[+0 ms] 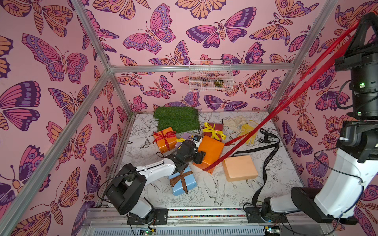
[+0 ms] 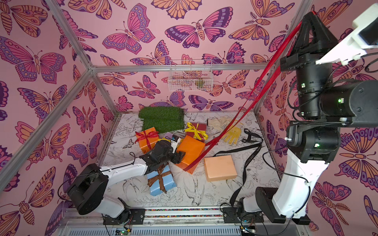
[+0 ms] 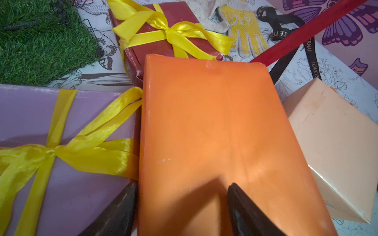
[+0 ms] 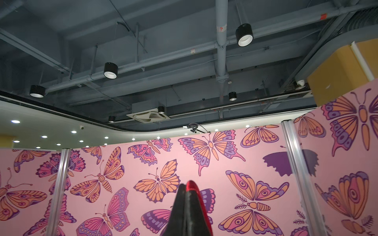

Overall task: Untie the ribbon bows on the gift boxes
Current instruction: Pull the ribbon from the gift box.

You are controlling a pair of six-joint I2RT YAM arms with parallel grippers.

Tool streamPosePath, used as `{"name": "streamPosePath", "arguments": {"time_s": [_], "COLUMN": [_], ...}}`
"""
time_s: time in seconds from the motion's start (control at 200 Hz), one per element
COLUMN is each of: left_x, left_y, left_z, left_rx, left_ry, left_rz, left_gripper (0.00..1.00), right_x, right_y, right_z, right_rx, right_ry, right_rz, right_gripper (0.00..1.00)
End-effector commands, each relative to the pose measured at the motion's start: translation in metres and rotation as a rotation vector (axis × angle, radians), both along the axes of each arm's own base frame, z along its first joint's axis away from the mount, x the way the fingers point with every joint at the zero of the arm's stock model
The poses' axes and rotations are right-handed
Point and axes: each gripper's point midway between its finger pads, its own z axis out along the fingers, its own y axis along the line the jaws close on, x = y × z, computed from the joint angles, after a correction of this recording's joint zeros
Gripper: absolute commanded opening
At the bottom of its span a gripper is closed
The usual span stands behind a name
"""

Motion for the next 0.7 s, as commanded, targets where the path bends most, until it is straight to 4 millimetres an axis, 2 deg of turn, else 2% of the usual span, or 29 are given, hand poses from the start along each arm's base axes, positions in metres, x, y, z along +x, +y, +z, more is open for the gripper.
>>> {"name": "streamPosePath", "arguments": {"time_s": [0.0,0.18,0.411,0.591,0.616,0.696], "left_x": [-0.023,-0.020,-0.020,-0.021,-0.022,-0.022], "left_y": [0.039,0.039,0.039,0.039,0.039,0.040], "left_z": [-0.071,-0.071,-0.062,-0.048,-0.044,-0.032], "left_rx": [0.225,0.219,0.192,0.161,0.155,0.134], "left_ry": [0.168,0.171,0.164,0.139,0.132,0.106], "left_rz": [0.056,0.081,0.092,0.091,0.089,0.087], "left_gripper": [0.72,0.73,0.81,0.84,0.90,0.93], "right_x": [-0.044,-0.079,-0.109,-0.107,-0.103,-0.089], "right_y": [-0.006,-0.005,-0.006,-0.011,-0.013,-0.020], "right_z": [0.018,0.026,0.029,0.027,0.025,0.019], "right_rx": [-0.056,-0.102,-0.133,-0.132,-0.129,-0.125], "right_ry": [-0.116,-0.184,-0.224,-0.214,-0.205,-0.160], "right_rz": [-0.127,-0.198,-0.264,-0.304,-0.315,-0.360], "right_gripper": [0.00,0.00,0.00,0.00,0.00,0.00]}}
